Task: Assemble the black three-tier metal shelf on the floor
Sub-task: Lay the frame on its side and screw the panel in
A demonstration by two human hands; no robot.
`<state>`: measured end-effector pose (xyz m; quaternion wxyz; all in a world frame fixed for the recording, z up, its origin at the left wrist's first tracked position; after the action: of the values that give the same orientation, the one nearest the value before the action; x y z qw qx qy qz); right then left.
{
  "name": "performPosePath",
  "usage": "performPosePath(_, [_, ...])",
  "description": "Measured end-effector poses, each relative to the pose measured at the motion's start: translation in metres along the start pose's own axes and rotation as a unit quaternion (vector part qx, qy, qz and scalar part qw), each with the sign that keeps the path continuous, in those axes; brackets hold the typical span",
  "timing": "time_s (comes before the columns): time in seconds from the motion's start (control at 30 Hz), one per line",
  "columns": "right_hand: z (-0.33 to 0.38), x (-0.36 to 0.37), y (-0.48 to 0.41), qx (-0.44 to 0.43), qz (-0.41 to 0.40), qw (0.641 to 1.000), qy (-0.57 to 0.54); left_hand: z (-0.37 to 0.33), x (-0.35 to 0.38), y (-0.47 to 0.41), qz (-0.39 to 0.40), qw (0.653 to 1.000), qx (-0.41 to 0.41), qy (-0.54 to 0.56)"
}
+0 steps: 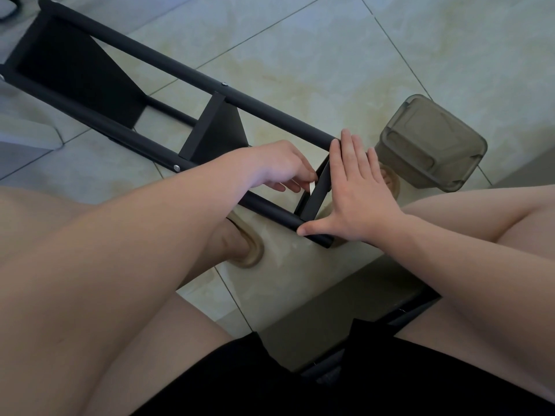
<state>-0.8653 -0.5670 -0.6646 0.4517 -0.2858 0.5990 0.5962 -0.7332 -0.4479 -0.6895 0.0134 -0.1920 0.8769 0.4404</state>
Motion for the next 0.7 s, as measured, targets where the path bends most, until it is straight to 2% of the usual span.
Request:
performPosePath(0.13, [0.0, 0.0, 0.0, 0.001, -0.001, 1.0, -0.002, 0.0, -0.001, 0.003, 0.004, 0.999, -0.008, -0.031])
performPosePath(0.33, [0.0, 0.0, 0.0, 0.002, -0.001, 1.0, 0.001, -0.004, 0.002, 0.005, 0.011, 1.0, -0.011, -0.002])
performPosePath(0.7, [0.0, 0.002, -0.001, -0.002, -0.005, 1.0, -0.005, -0.01, 0.003, 0.011, 0.047, 0.996, -0.069, -0.015])
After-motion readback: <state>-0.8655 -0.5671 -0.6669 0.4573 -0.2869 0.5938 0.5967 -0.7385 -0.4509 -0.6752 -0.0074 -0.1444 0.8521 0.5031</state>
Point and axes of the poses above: each hand's wrist, its own y-axis away from the middle knuckle, its own x-axis out of the palm, z = x × y, the point moved 1 cm from there along -y, towards the middle knuckle, and after that the axes turned 2 degrees about x, right-handed, at the moved point
